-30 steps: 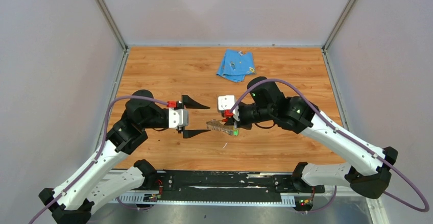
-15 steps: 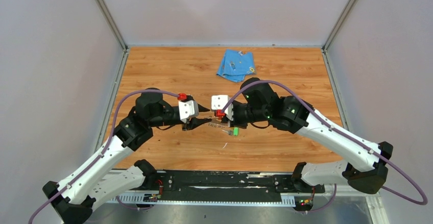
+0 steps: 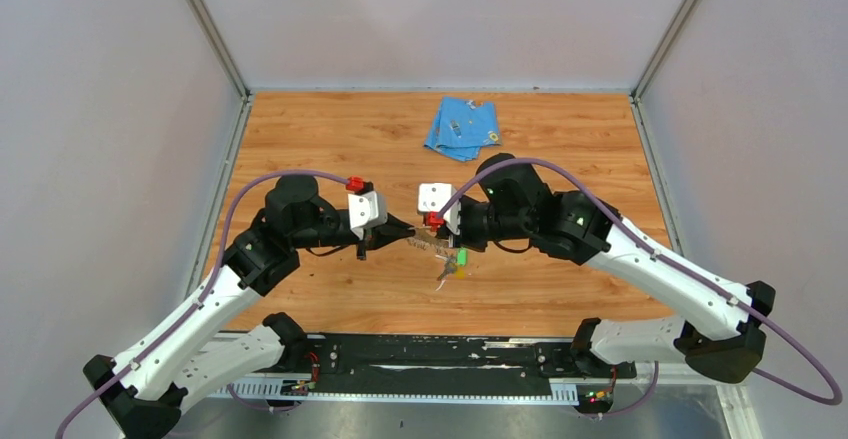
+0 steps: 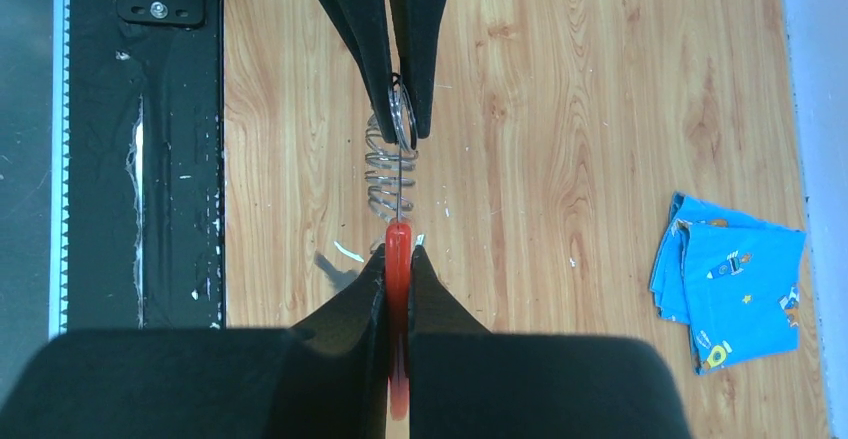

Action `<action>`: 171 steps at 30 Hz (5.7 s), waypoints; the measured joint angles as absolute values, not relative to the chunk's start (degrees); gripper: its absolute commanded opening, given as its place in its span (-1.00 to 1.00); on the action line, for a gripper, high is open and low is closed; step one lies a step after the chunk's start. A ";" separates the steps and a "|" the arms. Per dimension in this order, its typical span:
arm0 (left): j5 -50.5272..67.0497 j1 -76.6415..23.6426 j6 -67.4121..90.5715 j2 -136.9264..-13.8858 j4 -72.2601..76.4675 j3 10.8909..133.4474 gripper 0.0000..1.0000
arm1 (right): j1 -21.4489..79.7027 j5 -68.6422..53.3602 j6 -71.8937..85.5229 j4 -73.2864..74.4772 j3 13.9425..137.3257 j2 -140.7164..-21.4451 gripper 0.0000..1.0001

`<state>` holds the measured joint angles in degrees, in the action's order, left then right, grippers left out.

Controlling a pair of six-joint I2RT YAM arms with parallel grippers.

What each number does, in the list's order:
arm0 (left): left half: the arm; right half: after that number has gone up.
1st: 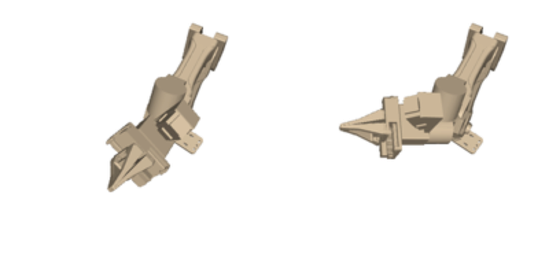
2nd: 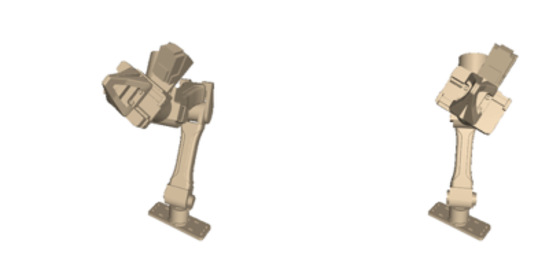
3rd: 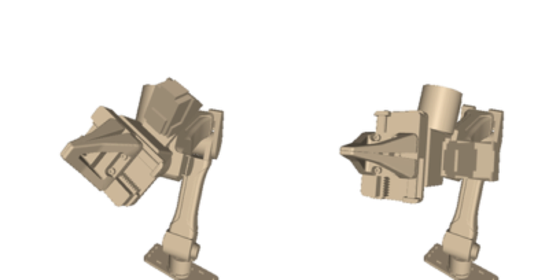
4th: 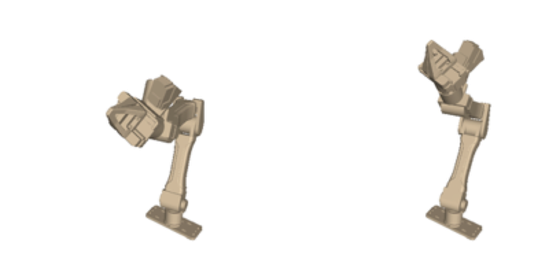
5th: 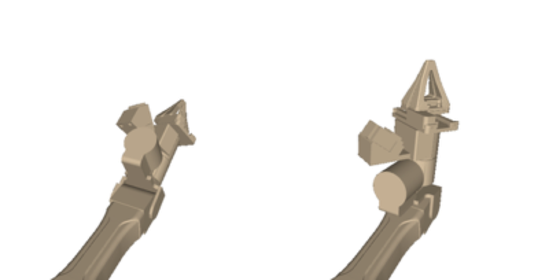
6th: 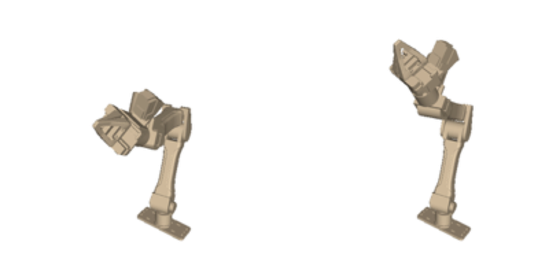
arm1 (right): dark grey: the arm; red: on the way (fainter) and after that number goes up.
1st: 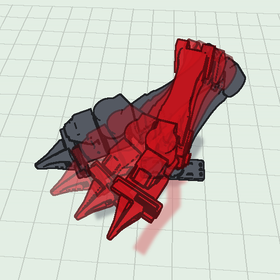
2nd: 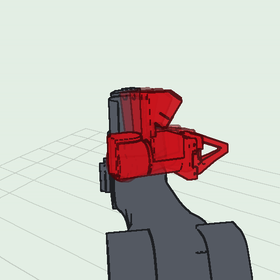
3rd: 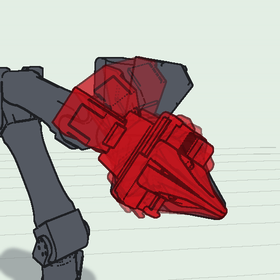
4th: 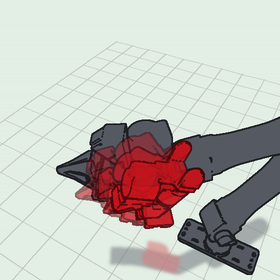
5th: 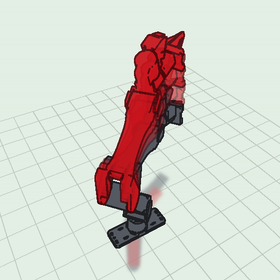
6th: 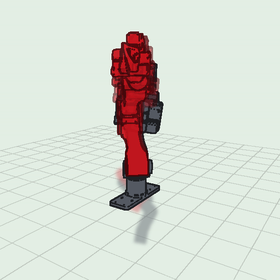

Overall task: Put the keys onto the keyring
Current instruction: Adjust the key on the keyring.

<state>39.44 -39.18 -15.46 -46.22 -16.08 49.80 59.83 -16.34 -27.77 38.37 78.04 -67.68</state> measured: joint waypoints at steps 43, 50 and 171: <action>56.23 -39.11 -28.36 -41.63 -17.87 50.59 -1.00 | 60.01 -29.74 -14.92 14.85 63.86 -54.59 -0.08; 59.16 -39.13 -36.12 -41.60 -24.38 50.89 -1.00 | 59.11 -33.47 -16.84 14.92 69.45 -58.33 -0.21; 61.01 -39.90 -27.03 -41.89 -20.23 48.82 -1.00 | 63.09 -24.75 -15.79 35.83 78.81 -59.70 -0.07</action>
